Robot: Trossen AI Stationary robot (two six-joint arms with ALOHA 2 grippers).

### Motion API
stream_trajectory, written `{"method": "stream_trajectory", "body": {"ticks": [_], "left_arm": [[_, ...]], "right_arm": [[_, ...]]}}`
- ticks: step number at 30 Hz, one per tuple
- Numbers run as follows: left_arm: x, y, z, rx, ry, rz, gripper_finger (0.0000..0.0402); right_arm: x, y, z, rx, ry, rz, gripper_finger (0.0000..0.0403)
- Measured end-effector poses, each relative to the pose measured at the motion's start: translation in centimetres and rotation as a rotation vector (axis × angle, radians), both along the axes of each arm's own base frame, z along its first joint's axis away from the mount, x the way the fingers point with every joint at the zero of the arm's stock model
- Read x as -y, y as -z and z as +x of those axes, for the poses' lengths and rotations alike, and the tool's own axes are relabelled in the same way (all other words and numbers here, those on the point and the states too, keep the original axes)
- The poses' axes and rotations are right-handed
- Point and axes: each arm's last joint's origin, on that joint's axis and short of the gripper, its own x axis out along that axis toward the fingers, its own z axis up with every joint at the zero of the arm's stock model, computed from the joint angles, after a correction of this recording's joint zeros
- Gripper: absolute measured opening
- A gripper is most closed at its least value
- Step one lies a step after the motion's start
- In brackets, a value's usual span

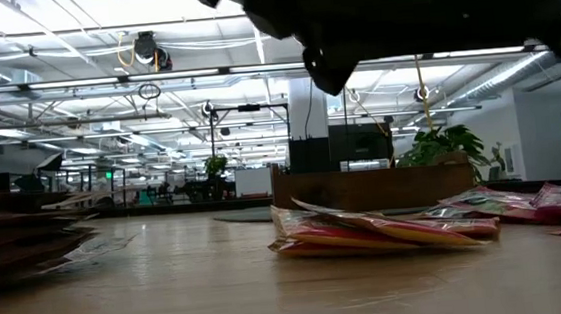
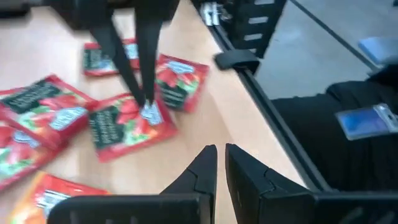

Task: Pick & Place Tea
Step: Put the red tea bag into the right section of the wooden organizer

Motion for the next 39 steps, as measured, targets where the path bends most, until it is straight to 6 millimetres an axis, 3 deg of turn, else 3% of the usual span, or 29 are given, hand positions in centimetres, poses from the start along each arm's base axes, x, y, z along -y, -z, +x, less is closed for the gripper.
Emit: {"method": "stream_trajectory", "body": {"ticks": [3, 8, 15, 20, 24, 31, 39], "left_arm": [[-0.7, -0.2, 0.4, 0.028, -0.012, 0.015, 0.0037], [-2.5, -0.3, 2.0, 0.073, -0.027, -0.018, 0.0037], [-4.4, 1.7, 5.7, -0.005, -0.014, 0.007, 0.0037], [-5.8, 2.2, 7.2, -0.008, -0.036, 0.039, 0.0037], [-6.5, 1.6, 7.8, 0.025, -0.034, 0.058, 0.0037], [-7.7, 1.7, 8.1, 0.019, -0.054, 0.057, 0.0037], [-7.7, 3.7, 8.3, -0.007, -0.047, 0.060, 0.0037]], "right_arm": [[1.3, -2.4, -1.3, 0.055, 0.053, -0.070, 0.0013], [4.4, -3.1, -3.6, 0.032, 0.134, 0.029, 0.0026], [8.0, -0.4, -6.2, -0.151, 0.234, 0.320, 0.0045], [9.5, 0.6, -7.2, -0.213, 0.271, 0.380, 0.0072], [10.0, 0.7, -7.6, -0.274, 0.264, 0.454, 0.0111], [11.5, 2.6, -8.3, -0.354, 0.417, 0.487, 0.0183], [12.3, 5.1, -8.9, -0.327, 0.405, 0.761, 0.0204]]}}
